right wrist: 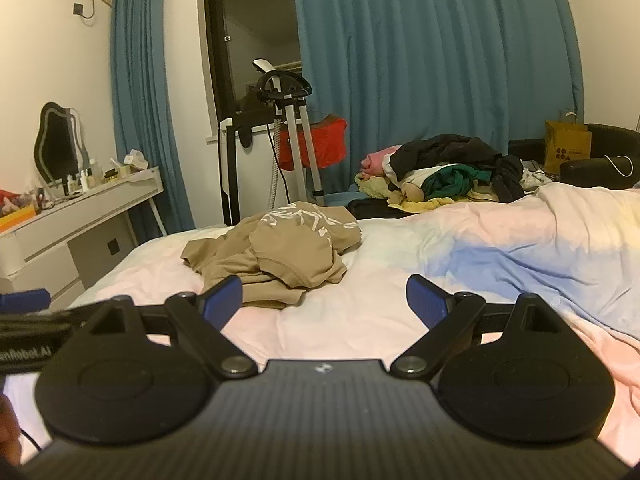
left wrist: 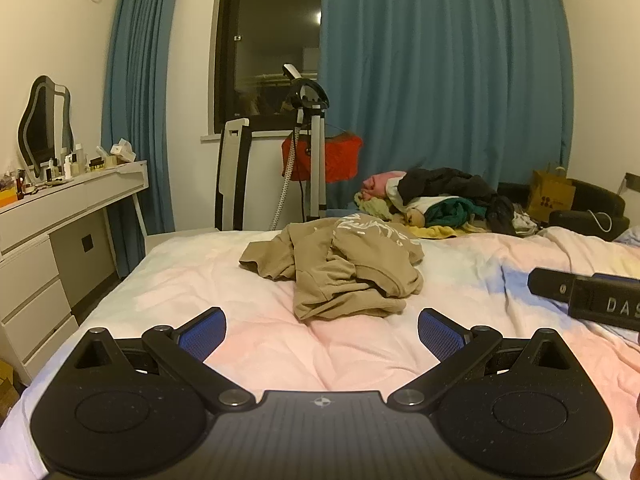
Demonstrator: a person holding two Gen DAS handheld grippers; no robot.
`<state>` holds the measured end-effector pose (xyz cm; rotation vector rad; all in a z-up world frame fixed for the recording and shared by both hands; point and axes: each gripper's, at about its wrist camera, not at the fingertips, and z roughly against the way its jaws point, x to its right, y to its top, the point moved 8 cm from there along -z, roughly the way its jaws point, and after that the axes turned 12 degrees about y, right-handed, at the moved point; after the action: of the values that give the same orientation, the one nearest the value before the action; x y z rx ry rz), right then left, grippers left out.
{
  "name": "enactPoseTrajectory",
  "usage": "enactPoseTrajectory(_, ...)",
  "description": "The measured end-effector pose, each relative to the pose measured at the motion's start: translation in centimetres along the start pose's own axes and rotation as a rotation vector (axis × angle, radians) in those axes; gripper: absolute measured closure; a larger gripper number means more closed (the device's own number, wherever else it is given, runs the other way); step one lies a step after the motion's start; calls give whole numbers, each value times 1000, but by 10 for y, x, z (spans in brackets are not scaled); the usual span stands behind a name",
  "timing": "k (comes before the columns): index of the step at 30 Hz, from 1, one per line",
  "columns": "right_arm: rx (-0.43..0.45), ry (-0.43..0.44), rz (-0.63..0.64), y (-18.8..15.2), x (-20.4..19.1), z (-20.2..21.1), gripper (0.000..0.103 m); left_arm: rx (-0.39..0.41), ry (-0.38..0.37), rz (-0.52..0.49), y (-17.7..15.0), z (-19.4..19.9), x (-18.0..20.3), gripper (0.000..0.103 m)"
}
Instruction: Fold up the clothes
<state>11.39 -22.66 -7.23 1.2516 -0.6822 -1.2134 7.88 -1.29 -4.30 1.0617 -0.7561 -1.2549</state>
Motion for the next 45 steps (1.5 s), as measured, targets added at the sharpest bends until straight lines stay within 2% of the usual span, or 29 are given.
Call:
enactPoseTrajectory(10,15,-17,-19,9,8,5,13,-41,-23,22,-2,-16,4,0)
enactPoseTrajectory(14,22,-7,-35,13,11,6,13,-56,-18,-9,1,-34,16,0)
enactPoseTrajectory(19,37,-26,-50,14,17,7,13,-121,-5,-46,2,-77,35,0)
enactPoseTrajectory(28,7,-34,-94,5,33,-7,13,-248,-2,-4,-11,-197,64,1)
enactPoseTrajectory(36,-49,-16,-155,-12,51,-46,13,-268,6,96,-21,-289,71,4)
enactPoseTrajectory(38,-65,-18,-156,-18,55,-58,13,-274,13,103,-23,-306,71,17)
enactPoseTrajectory(39,-73,-18,-153,-21,56,-64,13,-265,15,109,-22,-311,68,32)
enactPoseTrajectory(40,-80,-19,-148,-24,58,-71,13,-256,17,116,-21,-315,66,44)
enactPoseTrajectory(41,-83,-24,-141,-26,59,-77,13,-246,-3,129,-19,-315,63,50)
enactPoseTrajectory(43,-87,-38,-128,-29,63,-87,13,-215,-14,111,-14,-309,58,72)
enactPoseTrajectory(45,-76,-46,-124,-29,66,-93,13,-179,-38,97,-7,-294,53,82)
